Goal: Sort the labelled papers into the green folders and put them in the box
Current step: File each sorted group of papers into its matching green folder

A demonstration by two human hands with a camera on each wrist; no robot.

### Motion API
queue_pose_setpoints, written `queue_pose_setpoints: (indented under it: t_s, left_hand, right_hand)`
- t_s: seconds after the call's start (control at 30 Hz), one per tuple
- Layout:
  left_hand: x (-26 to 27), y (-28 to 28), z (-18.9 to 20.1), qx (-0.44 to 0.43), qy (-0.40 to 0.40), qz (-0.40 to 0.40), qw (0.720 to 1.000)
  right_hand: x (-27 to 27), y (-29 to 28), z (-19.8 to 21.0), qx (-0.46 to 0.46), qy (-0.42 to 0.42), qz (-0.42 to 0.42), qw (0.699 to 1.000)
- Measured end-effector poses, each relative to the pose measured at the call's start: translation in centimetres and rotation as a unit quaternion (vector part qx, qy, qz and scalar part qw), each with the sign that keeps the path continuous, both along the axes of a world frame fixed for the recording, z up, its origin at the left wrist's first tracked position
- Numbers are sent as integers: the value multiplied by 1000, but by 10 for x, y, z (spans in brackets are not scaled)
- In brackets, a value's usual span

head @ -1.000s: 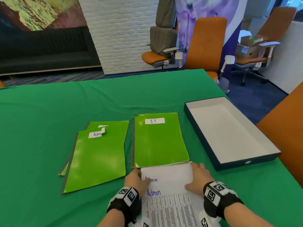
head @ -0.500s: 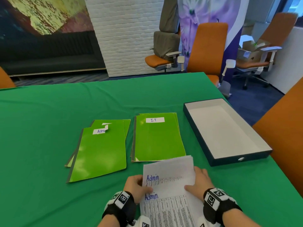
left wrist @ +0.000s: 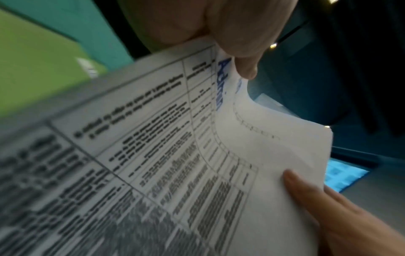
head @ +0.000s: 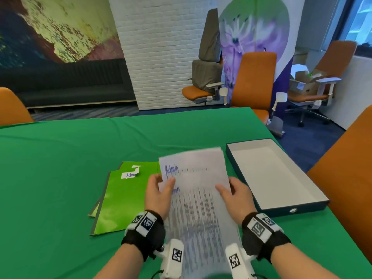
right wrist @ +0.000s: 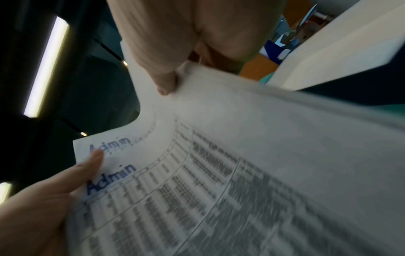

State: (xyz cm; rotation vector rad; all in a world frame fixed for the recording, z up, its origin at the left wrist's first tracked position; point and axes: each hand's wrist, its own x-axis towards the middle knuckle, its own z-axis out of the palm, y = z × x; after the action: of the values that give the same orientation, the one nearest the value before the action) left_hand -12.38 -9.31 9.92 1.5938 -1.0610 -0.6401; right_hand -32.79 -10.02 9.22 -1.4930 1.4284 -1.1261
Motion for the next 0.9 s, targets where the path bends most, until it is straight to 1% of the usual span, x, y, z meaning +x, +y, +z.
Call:
queue_pose_setpoints:
  t_s: [0.07, 0.1, 0.17, 0.23, 0.3, 0.37, 0.53, 0.63, 0.73, 0.8, 0.9]
  left_hand:
    - [-11, -3, 36, -80, 15, -15, 997]
    - [-14, -3, 49, -112, 26, -22, 993]
    - [-17, -2, 61, -146, 51, -27, 988]
    - [-16, 1, 56, -116, 73, -34, 990]
    - [-13, 7, 40, -54, 75, -42, 995]
    - [-7, 10, 21, -9, 70, -44, 997]
    - [4, 8, -11, 51, 72, -40, 995]
    - [7, 5, -27, 87, 42, -64, 993]
    - [10, 2, -36, 105, 47, -83, 990]
    - [14, -2, -38, 99, 51, -73, 991]
    - [26, -10, -36, 82, 34, -56, 994]
  right_hand:
    - [10, -2, 34, -66, -47, -23, 996]
    - [13, -3, 44, -89, -64, -35, 993]
    - [16, -3, 51, -105, -84, -47, 990]
    - [17, 0, 41, -70, -76, -39, 994]
    - [15, 8, 22, -7, -59, -15, 998]
    - [12, 13, 4, 32, -43, -2, 999]
    - [0, 6, -28, 95, -29, -1, 995]
    - [-3, 2, -42, 127, 31, 44, 990]
    - [-4, -3, -58, 161, 98, 79, 979]
    - [-3, -11, -63, 166, 126, 78, 975]
    - [4, -24, -62, 151, 155, 58, 975]
